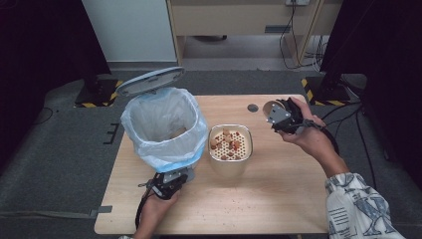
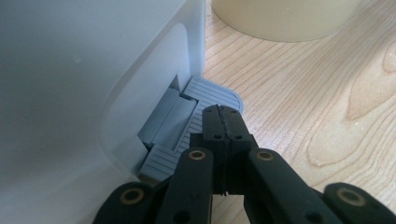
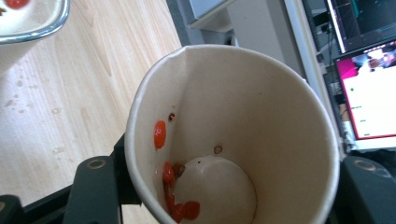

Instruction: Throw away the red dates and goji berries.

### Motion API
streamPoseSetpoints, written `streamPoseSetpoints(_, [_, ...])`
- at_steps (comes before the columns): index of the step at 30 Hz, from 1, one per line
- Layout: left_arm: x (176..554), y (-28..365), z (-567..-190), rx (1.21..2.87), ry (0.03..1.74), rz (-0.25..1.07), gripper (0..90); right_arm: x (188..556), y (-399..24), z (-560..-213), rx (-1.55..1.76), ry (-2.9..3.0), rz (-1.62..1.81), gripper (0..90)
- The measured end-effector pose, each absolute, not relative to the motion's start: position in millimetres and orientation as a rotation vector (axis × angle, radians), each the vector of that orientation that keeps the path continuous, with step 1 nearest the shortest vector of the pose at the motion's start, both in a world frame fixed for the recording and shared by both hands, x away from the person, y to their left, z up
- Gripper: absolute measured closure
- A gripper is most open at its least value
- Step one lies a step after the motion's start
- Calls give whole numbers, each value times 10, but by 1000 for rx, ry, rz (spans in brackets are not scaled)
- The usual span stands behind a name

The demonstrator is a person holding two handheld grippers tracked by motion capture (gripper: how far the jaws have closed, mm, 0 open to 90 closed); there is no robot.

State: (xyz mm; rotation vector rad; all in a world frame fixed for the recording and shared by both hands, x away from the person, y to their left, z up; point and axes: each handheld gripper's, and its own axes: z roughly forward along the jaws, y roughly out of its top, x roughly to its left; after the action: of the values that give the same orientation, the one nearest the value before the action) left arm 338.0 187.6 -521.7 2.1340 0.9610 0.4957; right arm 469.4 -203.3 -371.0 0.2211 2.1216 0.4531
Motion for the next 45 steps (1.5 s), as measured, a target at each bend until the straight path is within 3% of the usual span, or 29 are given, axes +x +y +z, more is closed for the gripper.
streamPoseSetpoints(20, [3381, 1878, -5217, 2133, 962, 493, 893, 4728, -2426, -3719, 554, 2214, 913, 357])
streamPoseSetpoints(45, [3381, 1882, -5216, 2136, 961, 493, 892, 4751, -2650, -3824, 763, 2261, 1101, 355])
